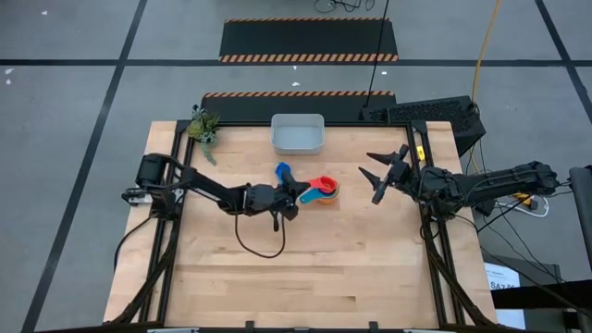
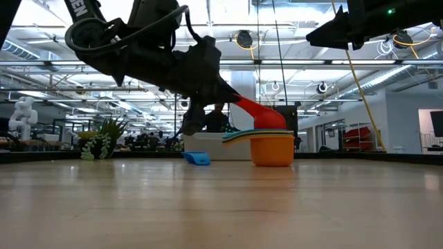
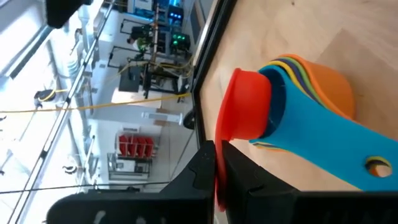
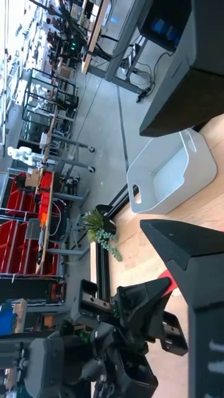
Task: Nest measuring cups in basket
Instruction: Stack the red measuring cup into the light blue measuring cup
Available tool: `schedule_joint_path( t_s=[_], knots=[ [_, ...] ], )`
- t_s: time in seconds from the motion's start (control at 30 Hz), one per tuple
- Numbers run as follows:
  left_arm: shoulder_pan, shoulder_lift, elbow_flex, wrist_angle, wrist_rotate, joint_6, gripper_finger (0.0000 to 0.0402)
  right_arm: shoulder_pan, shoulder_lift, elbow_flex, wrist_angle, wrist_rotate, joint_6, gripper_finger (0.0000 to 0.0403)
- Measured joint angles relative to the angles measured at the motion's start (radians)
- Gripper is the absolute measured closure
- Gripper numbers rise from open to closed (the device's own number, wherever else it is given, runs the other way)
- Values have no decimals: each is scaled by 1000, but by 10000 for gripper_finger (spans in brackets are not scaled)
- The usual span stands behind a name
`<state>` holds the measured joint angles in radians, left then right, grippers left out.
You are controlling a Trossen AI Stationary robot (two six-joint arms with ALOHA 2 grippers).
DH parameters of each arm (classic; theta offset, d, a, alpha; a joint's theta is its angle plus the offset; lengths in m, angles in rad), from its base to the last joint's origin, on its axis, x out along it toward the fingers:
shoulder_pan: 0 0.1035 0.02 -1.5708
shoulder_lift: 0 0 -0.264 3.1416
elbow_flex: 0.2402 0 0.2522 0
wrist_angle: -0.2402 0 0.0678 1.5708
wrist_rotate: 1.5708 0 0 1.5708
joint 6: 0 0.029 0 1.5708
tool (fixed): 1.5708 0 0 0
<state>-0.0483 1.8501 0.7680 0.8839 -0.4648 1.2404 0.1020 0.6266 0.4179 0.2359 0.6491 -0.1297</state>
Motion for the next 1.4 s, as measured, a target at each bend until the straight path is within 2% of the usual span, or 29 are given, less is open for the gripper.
schedule_joint_path(
  t_s=[0.37,0.5,0.63,0.87,1.0,1.1,1.23,1.33,1.4],
  knots=[
    [-1,-5,0,-8,1,-31,385,0,0,0,0,0,-14,179],
    [-1,-5,0,-15,1,-41,360,0,0,0,-1,0,-14,179],
    [-1,-5,0,-50,22,-72,318,0,0,0,-1,0,-14,179],
    [-1,-5,-1,-137,54,-242,226,0,0,0,-1,0,-13,179],
    [0,-9,0,-178,58,-397,177,0,0,0,-1,0,-13,179],
    [29,-59,48,-378,156,-615,150,0,0,0,-1,0,-11,179],
    [77,-105,128,-628,336,-797,141,0,0,0,-1,0,-10,179],
    [84,-125,144,-692,361,-834,149,0,0,0,-1,0,-10,179],
    [84,-129,148,-677,360,-840,156,0,0,0,0,0,-6,179]
  ],
)
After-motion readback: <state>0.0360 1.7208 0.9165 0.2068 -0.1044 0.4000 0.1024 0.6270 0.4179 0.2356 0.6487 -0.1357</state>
